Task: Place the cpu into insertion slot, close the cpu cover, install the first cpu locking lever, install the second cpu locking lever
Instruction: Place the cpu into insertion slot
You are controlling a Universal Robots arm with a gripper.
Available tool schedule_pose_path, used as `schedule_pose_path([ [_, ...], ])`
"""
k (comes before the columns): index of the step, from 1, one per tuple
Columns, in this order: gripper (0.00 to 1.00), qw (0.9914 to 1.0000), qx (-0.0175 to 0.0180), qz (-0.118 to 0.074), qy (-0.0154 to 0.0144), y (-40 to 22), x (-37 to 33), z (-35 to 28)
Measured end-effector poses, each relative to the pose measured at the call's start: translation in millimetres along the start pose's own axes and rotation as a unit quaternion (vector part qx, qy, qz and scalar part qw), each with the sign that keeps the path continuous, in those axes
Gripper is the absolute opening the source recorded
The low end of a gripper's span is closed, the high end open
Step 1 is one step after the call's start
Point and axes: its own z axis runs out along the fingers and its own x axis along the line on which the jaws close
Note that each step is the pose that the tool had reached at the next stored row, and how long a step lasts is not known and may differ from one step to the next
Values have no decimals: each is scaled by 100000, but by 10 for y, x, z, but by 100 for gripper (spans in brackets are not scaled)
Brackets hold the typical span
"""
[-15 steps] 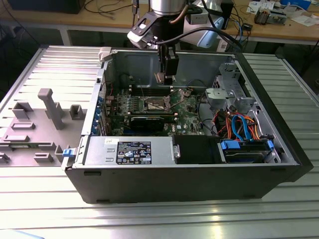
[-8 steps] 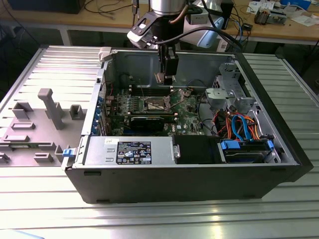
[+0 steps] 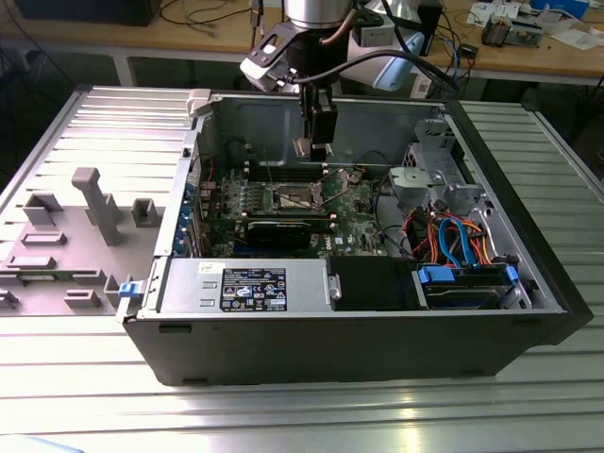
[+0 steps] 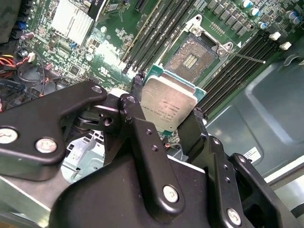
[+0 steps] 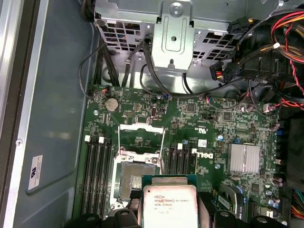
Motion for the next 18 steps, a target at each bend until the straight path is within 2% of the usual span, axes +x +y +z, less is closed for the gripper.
schedule_pose_path([
  [18, 55, 99994, 91, 1030, -308, 0, 0, 0],
])
